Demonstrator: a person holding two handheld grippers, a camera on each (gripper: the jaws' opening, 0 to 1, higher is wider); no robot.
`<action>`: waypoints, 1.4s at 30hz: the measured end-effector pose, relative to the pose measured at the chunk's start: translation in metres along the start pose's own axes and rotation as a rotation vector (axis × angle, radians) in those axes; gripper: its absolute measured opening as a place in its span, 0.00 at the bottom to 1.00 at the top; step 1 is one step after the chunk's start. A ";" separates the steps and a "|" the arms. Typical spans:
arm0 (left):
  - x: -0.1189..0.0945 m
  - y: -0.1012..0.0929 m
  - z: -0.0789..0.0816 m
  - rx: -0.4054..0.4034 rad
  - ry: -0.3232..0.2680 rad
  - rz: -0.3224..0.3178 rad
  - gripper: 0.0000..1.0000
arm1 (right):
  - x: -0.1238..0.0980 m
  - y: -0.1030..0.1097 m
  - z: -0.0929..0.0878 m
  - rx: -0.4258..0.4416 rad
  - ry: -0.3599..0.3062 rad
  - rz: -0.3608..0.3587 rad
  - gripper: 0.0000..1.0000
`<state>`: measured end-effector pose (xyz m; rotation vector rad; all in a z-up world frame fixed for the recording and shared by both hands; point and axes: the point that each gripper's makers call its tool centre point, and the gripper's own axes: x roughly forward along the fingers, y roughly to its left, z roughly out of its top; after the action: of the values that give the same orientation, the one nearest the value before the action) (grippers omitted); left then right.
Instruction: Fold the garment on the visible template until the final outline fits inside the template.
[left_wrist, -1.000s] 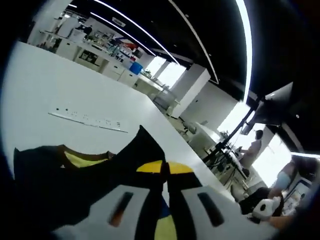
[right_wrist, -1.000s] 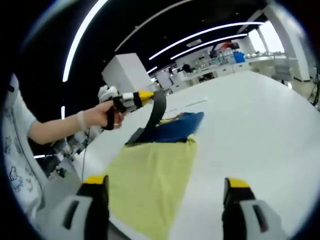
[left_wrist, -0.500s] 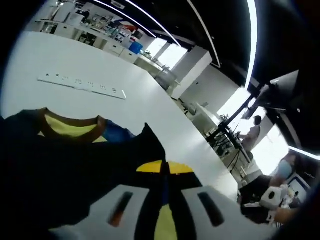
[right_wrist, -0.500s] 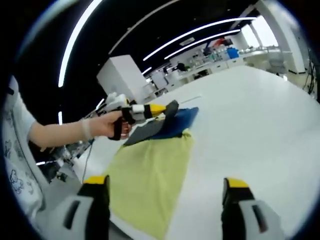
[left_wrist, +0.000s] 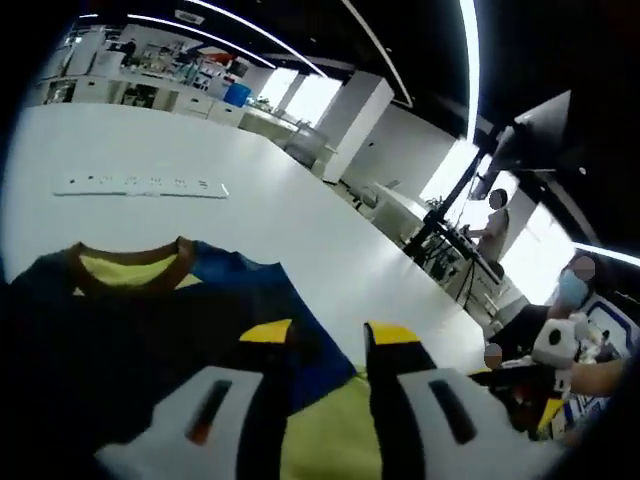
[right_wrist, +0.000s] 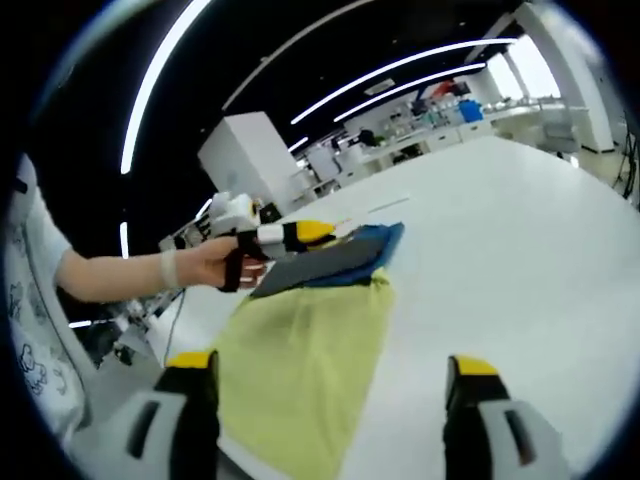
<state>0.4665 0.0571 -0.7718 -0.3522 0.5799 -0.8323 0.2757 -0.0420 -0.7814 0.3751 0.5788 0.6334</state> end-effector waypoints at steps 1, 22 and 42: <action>-0.001 0.000 0.000 0.002 0.000 -0.001 0.32 | 0.000 0.001 0.000 0.000 0.001 0.001 0.95; -0.089 0.065 0.030 0.051 -0.054 0.174 0.66 | 0.015 0.013 0.004 -0.035 0.025 0.043 0.95; -0.172 0.142 0.020 -0.008 -0.086 0.371 0.64 | 0.020 0.019 0.006 -0.060 0.048 0.066 0.95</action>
<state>0.4704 0.2810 -0.7690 -0.2753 0.5475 -0.4565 0.2844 -0.0157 -0.7748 0.3243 0.5942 0.7229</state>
